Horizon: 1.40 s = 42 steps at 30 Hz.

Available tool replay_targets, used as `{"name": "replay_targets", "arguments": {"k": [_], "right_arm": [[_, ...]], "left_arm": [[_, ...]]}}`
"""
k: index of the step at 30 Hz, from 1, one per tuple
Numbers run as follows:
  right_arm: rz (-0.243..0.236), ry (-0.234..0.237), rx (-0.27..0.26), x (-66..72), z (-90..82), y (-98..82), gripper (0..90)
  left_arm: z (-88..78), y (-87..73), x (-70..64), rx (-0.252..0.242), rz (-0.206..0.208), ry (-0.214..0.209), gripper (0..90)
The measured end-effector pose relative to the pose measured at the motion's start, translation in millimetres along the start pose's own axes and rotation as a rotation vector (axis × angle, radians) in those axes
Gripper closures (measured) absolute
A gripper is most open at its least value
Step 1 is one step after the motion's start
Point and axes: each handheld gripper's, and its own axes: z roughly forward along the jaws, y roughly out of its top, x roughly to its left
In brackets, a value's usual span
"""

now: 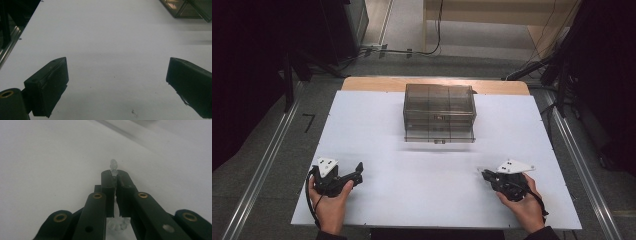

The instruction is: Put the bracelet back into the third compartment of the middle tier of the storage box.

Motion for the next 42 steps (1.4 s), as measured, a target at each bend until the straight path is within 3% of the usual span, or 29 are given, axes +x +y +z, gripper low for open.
{"name": "replay_targets", "arguments": {"k": [23,42], "right_arm": [[0.048,-0.017,-0.111,-3.6,-10.1,12.9,83.0],[0.051,-0.01,-0.144,-1.9,-4.1,27.9,83.0]], "left_arm": [[1.4,0.0,-0.3,0.004,0.0,-0.002,4.2],[1.7,-0.2,-0.1,0.005,0.001,-0.003,4.2]]}}
